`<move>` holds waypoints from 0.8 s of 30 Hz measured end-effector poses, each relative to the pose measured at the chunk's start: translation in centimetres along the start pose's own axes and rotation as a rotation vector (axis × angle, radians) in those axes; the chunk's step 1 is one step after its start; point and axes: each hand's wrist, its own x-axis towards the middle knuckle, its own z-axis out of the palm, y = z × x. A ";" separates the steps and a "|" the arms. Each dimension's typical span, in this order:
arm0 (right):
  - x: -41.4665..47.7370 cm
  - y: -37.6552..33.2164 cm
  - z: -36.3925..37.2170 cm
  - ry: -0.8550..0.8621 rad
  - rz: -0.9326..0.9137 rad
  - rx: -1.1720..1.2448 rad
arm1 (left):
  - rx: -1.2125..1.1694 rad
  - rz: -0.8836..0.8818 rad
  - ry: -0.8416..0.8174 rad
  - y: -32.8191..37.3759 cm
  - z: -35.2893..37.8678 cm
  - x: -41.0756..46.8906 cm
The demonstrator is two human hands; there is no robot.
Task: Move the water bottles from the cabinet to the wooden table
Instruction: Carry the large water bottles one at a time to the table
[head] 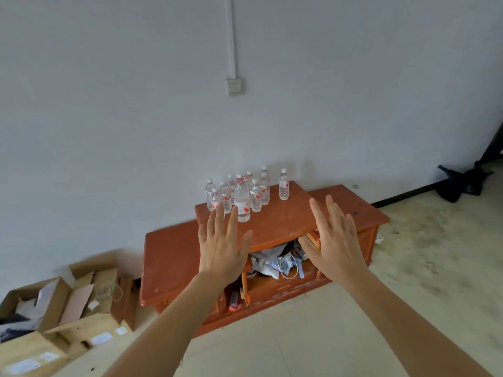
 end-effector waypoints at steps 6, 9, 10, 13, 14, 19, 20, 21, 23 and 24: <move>8.9 5.5 6.9 -0.043 0.082 0.043 | -0.005 0.015 -0.029 -0.9 6.6 12.3; 14.1 8.6 12.0 -0.088 0.068 0.056 | 0.020 -0.016 -0.056 -1.8 11.0 18.0; 16.8 10.2 14.5 -0.115 0.064 0.081 | 0.024 -0.038 -0.067 -1.9 13.1 20.9; 21.9 12.3 19.1 -0.184 0.063 0.134 | 0.066 -0.088 -0.109 -2.6 16.1 25.8; 23.7 12.9 20.6 -0.226 0.060 0.158 | 0.073 -0.111 -0.128 -2.9 17.0 27.6; 33.4 15.6 28.2 -0.444 -0.005 0.218 | 0.079 -0.215 -0.165 -4.5 20.7 36.5; 35.1 16.0 29.8 -0.490 0.009 0.238 | 0.070 -0.243 -0.171 -5.0 21.5 37.9; 36.4 16.0 31.2 -0.534 0.026 0.263 | 0.061 -0.271 -0.180 -5.4 22.2 38.9; 38.3 15.6 34.2 -0.616 0.043 0.324 | 0.050 -0.321 -0.203 -7.0 23.8 40.8; 39.2 15.3 35.8 -0.651 0.041 0.351 | 0.042 -0.341 -0.218 -8.0 24.7 42.1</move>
